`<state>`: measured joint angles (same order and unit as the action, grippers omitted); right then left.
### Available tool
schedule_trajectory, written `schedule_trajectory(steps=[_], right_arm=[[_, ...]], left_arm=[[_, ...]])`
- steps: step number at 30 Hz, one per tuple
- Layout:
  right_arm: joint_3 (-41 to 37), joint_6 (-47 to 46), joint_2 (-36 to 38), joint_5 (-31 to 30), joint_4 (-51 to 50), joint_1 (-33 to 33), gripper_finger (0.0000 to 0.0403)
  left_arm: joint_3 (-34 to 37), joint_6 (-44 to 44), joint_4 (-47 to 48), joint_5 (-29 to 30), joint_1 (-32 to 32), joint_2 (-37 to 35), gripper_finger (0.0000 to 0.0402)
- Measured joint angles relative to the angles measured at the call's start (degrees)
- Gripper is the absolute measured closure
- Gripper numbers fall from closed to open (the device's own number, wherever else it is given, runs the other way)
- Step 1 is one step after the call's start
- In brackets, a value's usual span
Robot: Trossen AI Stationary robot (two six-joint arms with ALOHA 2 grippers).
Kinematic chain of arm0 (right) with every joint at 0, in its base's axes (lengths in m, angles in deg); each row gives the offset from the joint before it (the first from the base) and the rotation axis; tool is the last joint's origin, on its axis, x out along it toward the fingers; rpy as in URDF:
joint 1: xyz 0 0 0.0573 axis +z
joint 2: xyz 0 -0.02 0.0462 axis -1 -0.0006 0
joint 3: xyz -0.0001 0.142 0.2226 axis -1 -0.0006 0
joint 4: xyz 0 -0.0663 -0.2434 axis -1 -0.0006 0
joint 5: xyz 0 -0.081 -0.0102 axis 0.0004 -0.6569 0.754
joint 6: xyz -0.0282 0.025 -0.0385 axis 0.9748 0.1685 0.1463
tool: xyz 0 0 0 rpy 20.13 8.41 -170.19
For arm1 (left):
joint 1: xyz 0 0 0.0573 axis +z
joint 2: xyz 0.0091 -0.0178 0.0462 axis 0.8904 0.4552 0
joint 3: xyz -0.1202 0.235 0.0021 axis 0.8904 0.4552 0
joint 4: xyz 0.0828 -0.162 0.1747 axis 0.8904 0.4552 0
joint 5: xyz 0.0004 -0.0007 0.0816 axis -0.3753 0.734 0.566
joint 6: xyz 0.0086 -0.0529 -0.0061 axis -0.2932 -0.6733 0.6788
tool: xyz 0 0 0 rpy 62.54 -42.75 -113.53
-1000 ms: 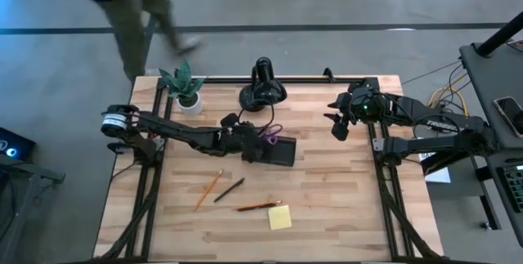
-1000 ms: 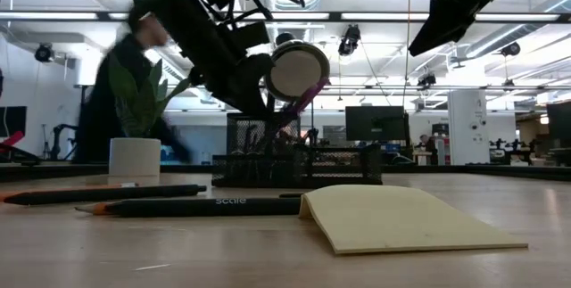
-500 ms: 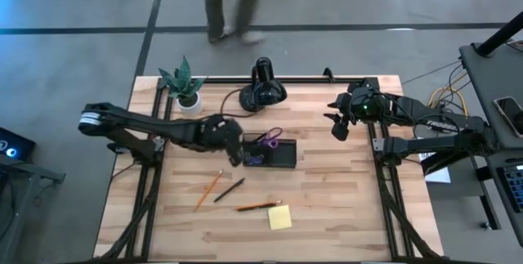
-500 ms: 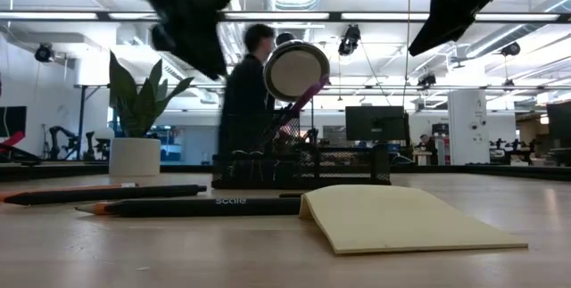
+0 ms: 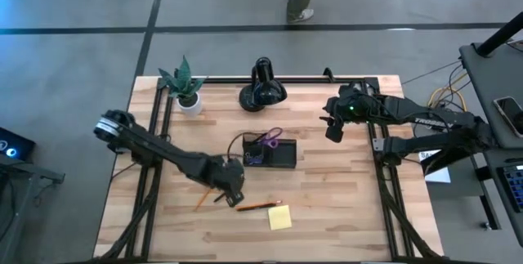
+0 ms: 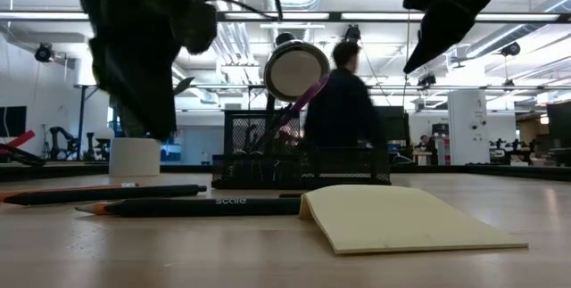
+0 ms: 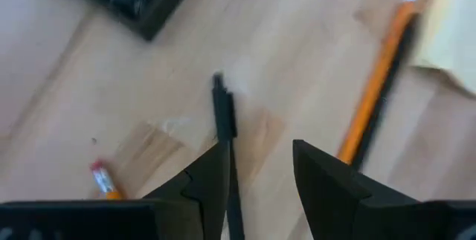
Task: Pick and place office supplies into organizer
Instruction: Put the top black pen into the black desk organizer
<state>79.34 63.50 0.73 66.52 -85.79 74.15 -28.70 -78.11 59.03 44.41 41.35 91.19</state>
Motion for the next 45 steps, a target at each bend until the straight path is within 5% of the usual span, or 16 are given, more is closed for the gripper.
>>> schedule_trajectory(steps=[15,24,30,45], right_arm=[[0.0,1.7,-1.5,0.0,-0.3,0.0,0.0248],[0.0,1.7,-1.5,0.0,-0.3,0.1,0.0248],[0.0,1.7,-1.5,0.0,-0.3,0.0,0.0248],[0.0,1.6,-1.5,0.0,-0.1,0.0,0.0248]], left_arm=[[-0.9,-4.5,-4.5,2.8,-1.3,10.4,0.0277],[1.4,-1.5,-4.7,3.1,-1.3,11.7,0.0391],[1.2,-1.5,-4.4,2.5,-0.9,15.1,0.0398],[1.1,2.9,-1.4,6.6,-1.3,3.2,0.0401]])
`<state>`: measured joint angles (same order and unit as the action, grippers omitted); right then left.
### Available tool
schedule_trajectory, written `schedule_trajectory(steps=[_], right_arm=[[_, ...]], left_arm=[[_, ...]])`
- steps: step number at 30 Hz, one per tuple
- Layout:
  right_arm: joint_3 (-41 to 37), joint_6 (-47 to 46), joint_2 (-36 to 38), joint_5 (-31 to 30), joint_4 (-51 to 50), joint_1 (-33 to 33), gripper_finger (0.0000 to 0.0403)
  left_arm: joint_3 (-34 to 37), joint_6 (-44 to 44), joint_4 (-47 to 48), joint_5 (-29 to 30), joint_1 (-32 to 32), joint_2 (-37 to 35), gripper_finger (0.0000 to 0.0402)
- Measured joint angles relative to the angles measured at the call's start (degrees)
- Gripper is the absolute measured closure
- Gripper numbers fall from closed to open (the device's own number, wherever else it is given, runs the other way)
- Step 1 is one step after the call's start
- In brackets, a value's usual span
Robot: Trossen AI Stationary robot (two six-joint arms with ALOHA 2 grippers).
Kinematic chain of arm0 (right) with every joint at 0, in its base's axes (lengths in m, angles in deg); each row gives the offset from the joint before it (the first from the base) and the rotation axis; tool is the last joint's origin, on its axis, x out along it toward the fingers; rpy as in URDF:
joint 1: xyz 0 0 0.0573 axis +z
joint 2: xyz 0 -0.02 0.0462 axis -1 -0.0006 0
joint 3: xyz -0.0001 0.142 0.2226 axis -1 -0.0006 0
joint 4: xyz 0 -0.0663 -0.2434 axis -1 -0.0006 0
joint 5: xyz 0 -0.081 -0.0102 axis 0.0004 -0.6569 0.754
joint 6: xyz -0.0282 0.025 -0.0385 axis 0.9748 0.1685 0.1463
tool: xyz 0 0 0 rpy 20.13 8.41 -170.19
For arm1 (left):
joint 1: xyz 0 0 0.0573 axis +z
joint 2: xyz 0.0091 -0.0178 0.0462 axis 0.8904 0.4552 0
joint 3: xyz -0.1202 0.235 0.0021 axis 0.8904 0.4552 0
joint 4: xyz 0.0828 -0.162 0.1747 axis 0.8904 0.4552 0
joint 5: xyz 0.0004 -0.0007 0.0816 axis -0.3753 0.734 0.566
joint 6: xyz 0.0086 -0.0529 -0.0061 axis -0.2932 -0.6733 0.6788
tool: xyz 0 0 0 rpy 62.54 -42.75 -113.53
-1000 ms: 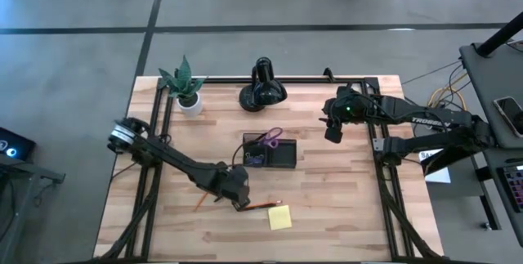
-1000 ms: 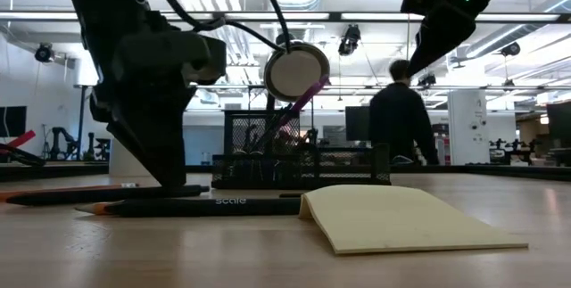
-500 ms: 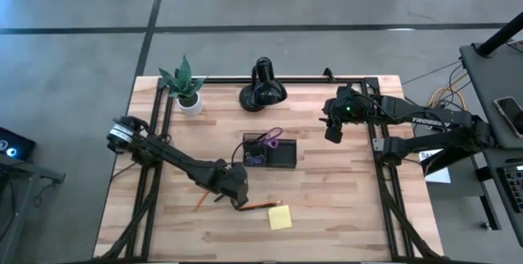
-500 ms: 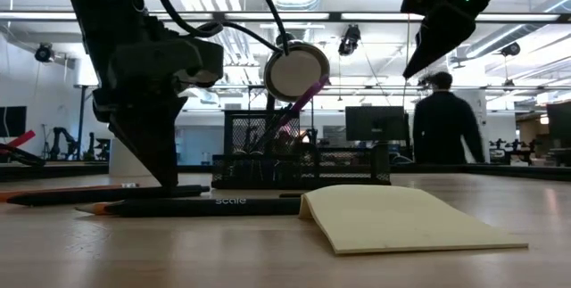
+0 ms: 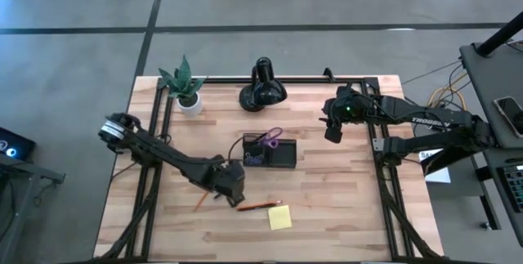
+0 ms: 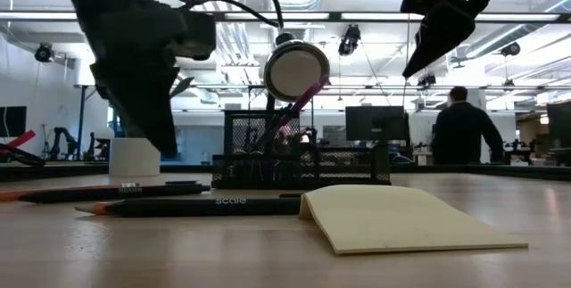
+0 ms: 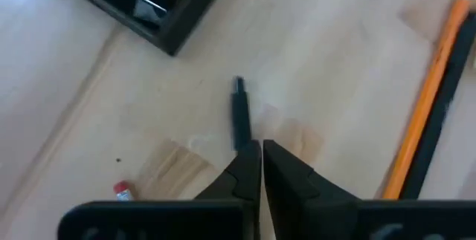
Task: Pick and place office supplies into organizer
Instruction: Put the top black pen into the black desk organizer
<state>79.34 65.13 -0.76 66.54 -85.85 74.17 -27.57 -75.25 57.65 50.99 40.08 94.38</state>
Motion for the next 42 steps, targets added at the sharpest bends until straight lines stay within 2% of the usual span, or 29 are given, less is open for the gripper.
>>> schedule_trajectory(steps=[8,18,21,25,32,39,42], right_arm=[[0.0,-0.1,0.0,0.0,-0.2,0.0,0.0248],[0.0,-0.1,0.0,0.0,-0.3,0.0,0.0248],[0.0,-0.1,0.0,0.0,-0.3,0.0,0.0248],[0.0,-0.1,0.0,0.0,-0.3,0.0,0.0248],[0.0,-0.1,0.0,0.0,-0.3,0.0,0.0248],[0.0,-0.1,-0.1,0.0,-0.3,0.0,0.0248],[0.0,-0.1,-0.1,0.0,-0.3,0.0,0.0248]], left_arm=[[0.4,1.7,0.2,-0.5,0.1,1.4,0.039],[0.3,0.1,0.0,-0.7,0.3,5.1,0.0275],[0.3,0.1,-0.3,-0.7,0.3,6.3,0.0259],[0.1,0.2,-0.2,-0.8,0.3,7.9,0.0281],[0.2,2.2,0.6,-0.9,0.5,9.1,0.0382],[0.1,2.1,0.4,-1.7,2.0,8.0,0.039],[-0.5,2.1,-0.2,0.5,2.7,5.8,0.0392]])
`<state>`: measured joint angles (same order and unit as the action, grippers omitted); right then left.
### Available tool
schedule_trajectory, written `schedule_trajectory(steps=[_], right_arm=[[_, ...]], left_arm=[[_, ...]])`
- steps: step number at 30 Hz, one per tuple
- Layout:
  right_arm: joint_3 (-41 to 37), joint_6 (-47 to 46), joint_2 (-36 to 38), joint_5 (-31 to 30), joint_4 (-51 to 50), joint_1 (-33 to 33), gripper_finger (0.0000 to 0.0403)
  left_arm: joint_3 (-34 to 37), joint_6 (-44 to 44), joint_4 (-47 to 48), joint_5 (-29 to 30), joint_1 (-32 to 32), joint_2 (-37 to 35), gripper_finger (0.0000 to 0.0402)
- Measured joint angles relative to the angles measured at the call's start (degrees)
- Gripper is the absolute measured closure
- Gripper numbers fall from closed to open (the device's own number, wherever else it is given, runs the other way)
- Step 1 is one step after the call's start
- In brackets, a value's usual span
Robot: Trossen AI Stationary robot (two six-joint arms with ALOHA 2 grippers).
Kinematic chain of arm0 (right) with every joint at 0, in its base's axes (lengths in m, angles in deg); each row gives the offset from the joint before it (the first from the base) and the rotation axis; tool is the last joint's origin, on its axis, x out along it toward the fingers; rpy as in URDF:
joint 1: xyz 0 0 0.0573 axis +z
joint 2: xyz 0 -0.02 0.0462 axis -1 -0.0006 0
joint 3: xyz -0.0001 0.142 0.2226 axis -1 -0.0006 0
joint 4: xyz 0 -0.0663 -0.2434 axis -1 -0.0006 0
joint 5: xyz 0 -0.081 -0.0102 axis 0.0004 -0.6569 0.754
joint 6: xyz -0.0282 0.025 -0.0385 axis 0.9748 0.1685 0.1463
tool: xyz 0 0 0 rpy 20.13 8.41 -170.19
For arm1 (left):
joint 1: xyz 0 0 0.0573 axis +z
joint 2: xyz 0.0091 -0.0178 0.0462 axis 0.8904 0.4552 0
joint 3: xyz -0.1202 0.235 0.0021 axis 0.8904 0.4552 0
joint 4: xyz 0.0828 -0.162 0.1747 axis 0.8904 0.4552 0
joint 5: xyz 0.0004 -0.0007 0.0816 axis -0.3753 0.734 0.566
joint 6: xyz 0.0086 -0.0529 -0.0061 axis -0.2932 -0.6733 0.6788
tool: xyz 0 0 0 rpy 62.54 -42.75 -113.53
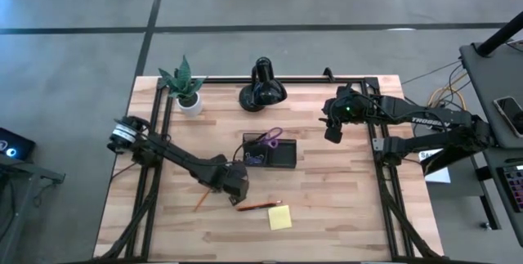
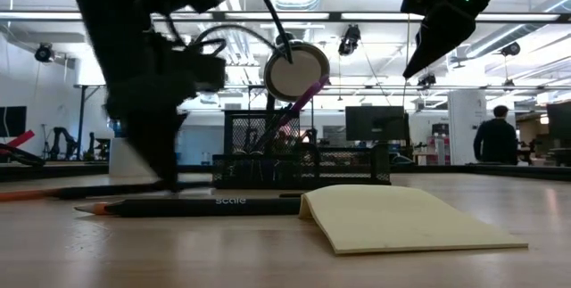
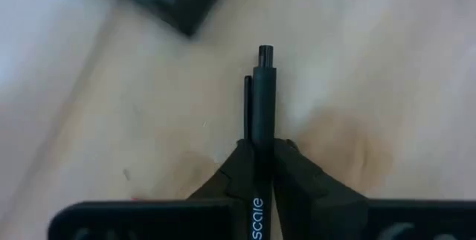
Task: Pick and place office supplies into organizer
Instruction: Put the top black pen into the black desk organizer
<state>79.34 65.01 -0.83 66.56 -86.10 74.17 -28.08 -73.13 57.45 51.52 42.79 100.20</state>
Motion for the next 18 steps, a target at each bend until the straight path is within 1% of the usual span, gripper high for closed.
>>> schedule_trajectory(steps=[5,7,8,11,13,16,18], right_arm=[[0.0,0.1,0.0,0.0,0.1,0.0,0.0248],[0.0,0.1,0.0,0.0,0.3,0.0,0.0248],[0.0,0.1,0.0,0.0,0.3,0.0,0.0248],[0.0,0.0,0.0,0.0,0.5,0.0,0.0248],[0.0,0.0,0.0,0.0,0.5,0.0,0.0248],[0.0,0.0,0.0,0.0,0.5,0.0,0.0248],[0.0,0.0,0.0,0.0,0.5,0.0,0.0248]], left_arm=[[-1.4,-0.5,-2.6,9.7,0.7,-7.6,0.0393],[-1.5,-0.2,-5.2,15.5,0.9,-10.8,0.0393],[-1.4,0.7,-6.6,19.4,1.1,-12.4,0.0393],[-0.6,6.7,-14.1,29.1,2.6,-16.8,0.0393],[0.8,13.0,-19.3,31.4,4.5,-18.0,0.0393],[3.1,24.6,-30.5,31.1,8.0,-17.1,0.0393],[5.1,31.7,-40.7,29.7,10.5,-16.1,0.0393]])
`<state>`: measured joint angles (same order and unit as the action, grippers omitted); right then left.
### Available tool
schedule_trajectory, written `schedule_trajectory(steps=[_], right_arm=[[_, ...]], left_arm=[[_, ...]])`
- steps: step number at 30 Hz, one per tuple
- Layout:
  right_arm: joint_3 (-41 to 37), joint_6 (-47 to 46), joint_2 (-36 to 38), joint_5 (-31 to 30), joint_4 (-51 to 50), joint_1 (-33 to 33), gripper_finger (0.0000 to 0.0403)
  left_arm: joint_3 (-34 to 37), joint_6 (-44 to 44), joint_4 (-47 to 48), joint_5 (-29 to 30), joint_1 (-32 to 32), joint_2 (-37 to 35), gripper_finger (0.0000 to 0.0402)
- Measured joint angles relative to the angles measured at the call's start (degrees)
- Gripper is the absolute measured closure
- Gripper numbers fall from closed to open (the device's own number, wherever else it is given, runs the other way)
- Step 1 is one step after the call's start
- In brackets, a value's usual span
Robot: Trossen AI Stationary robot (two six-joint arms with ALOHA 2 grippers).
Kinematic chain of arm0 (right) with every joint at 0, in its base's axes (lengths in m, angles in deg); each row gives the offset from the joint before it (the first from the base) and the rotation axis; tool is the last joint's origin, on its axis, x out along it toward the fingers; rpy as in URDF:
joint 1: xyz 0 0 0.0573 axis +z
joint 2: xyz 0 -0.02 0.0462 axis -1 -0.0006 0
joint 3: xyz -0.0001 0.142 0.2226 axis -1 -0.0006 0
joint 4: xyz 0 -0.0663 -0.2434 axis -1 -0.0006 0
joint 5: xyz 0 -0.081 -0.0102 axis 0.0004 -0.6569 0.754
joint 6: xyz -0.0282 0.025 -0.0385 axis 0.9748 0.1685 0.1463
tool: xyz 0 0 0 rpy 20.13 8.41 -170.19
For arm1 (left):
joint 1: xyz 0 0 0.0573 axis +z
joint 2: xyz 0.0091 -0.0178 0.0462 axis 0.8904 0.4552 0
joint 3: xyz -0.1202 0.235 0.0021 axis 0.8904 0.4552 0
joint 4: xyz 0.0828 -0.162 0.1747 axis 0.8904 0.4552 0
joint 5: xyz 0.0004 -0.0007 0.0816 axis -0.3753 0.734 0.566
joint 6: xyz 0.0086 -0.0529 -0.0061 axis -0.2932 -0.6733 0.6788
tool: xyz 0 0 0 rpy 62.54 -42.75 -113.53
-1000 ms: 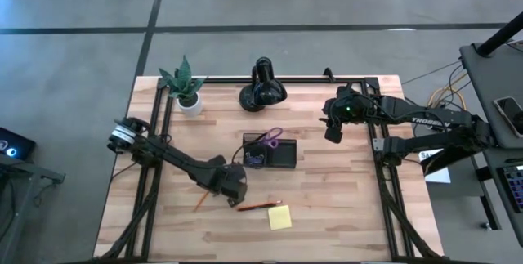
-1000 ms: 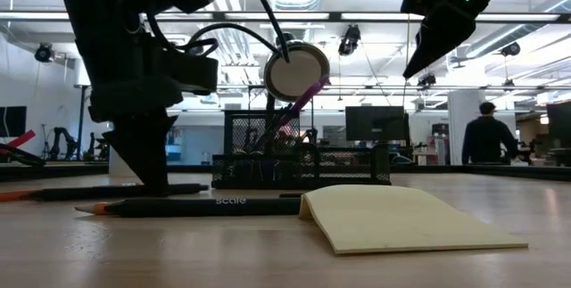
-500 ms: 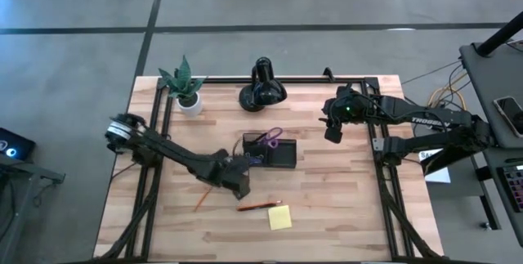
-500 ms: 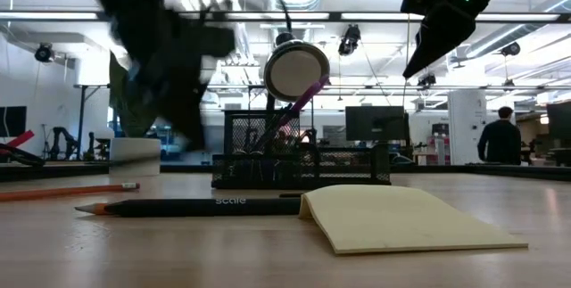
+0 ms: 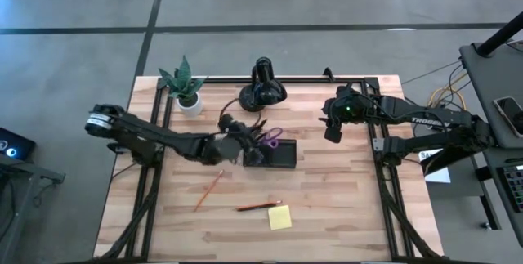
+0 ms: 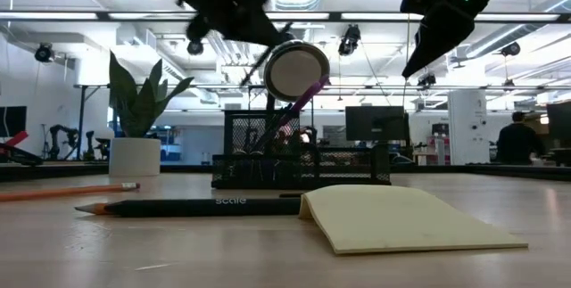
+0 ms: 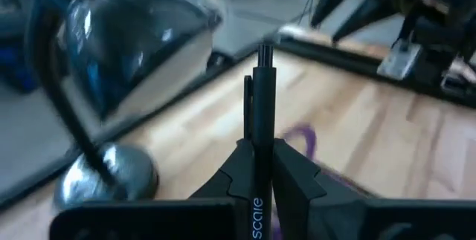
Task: Pick and place office supplies into organizer
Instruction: Put the top black pen into the black desk organizer, then put the left yellow pencil into the black desk organizer
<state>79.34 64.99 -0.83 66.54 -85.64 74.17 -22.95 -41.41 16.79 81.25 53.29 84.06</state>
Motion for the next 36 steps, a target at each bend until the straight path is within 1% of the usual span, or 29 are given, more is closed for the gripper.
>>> schedule_trajectory(steps=[3,7,11,15,19,21,23,26,28,30,31,33,36], right_arm=[[0.0,0.0,0.0,0.0,-0.1,0.0,0.0248],[0.0,0.0,0.0,0.0,-0.5,0.0,0.0248],[0.0,0.0,0.0,0.0,-0.6,0.0,0.0248],[0.0,0.1,0.0,0.0,-0.6,0.0,0.0248],[0.0,0.2,0.0,0.0,-0.5,0.0,0.0248],[0.0,0.1,0.0,0.0,-0.6,0.0,0.0248],[0.0,0.1,0.0,0.0,-0.5,0.0,0.0248],[0.0,0.0,0.0,0.0,-0.5,0.0,0.0248],[0.0,0.0,0.0,0.0,-0.5,0.0,0.0248],[0.0,0.0,0.0,0.0,-0.4,0.0,0.0248],[0.0,0.0,0.0,0.0,-0.4,0.0,0.0248],[0.0,0.0,0.0,0.0,-0.3,0.0,0.0248],[0.0,0.0,0.0,0.0,-0.1,0.0,0.0248]], left_arm=[[2.7,5.7,-11.7,-3.6,3.2,2.7,0.0393],[4.6,8.3,-17.5,-5.8,4.8,6.5,0.0393],[4.7,8.3,-18.5,-6.8,4.9,9.9,0.0393],[4.8,8.3,-18.4,-6.9,4.1,11.9,0.0391],[5.1,8.3,-17.0,-6.8,2.8,11.7,0.0357],[5.2,7.7,-13.5,-6.7,2.0,10.3,0.0338],[5.0,4.1,-8.4,-6.6,1.3,8.5,0.0326],[5.1,-3.3,2.9,-6.6,0.1,5.1,0.0319],[5.1,-6.5,8.1,-6.7,-1.0,2.4,0.0318],[5.0,-8.7,10.3,-6.9,-2.1,-1.0,0.0317],[4.5,-10.5,12.2,-7.6,-2.6,-3.0,0.0317],[3.5,-16.6,21.2,-10.4,-3.6,-7.0,0.0316],[2.0,-29.0,36.3,-17.5,-5.1,-10.6,0.0316]])
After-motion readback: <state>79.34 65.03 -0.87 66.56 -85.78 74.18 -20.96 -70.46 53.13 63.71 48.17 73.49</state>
